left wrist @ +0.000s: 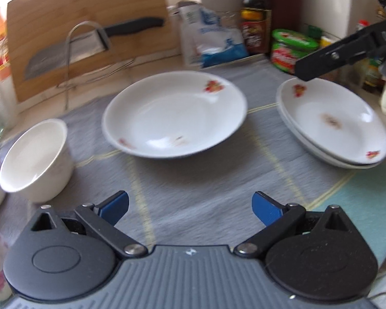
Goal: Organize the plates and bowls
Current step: 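Move the right tool toward the white flower plate on the towel, then grasp the rim of the white flower plate with the right tool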
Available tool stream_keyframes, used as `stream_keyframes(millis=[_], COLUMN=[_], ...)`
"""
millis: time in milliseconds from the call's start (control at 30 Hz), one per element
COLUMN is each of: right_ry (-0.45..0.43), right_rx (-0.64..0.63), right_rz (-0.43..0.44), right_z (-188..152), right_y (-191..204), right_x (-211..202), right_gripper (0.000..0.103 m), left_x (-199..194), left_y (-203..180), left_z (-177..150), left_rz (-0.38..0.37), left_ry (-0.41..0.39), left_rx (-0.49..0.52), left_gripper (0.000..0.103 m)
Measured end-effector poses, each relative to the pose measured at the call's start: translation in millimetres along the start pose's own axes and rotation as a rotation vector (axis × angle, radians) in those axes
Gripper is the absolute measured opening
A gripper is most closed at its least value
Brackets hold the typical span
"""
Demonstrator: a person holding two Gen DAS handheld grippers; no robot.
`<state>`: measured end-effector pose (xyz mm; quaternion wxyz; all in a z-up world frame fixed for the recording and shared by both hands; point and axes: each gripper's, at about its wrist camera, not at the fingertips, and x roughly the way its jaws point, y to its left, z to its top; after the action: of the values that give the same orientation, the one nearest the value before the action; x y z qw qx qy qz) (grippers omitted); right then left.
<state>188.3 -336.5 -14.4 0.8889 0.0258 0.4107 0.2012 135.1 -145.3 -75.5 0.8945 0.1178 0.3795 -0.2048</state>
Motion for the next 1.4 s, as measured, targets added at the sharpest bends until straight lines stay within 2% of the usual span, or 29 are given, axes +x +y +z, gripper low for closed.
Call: stream_keyframes(millis=[167,367,567,867,1167,1400], right_ry=[0.019,0.048,0.084,0.17,0.258,0.311], right_rx=[0.004,-0.023,-0.051,-0.099,-0.165,-0.136], right_rz=[-0.029,-0.08,-0.102,0.006,0.047,0.171], right_z=[4.2,8.2,16.7,47.9,68.0,80.9], right_y=[13.1,23.5,23.4,18.5,7.8,-6.0], right_x=[9.0,6.0,22.0,75.8,127.4,157.1], right_gripper=[0.103,0.103,0.103,0.103,0.103,0.103], left_x=[12.6,37.7,47.9,50.1,51.7,51.4], left_y=[16.3,22.4,24.6,27.2,27.5,27.4], left_z=[-1.0,6.1,8.2,9.5,10.3,9.0], left_rz=[0.004,-0.066,-0.082,-0.098,-0.091,-0.088], left_ry=[-0.024,-0.025,-0.085,-0.112,-0.126,-0.133], left_rx=[0.02,-0.011,-0.004,0.009,-0.001,-0.007], left_gripper=[0.101,0.102,0.103,0.103,0.103,0.103])
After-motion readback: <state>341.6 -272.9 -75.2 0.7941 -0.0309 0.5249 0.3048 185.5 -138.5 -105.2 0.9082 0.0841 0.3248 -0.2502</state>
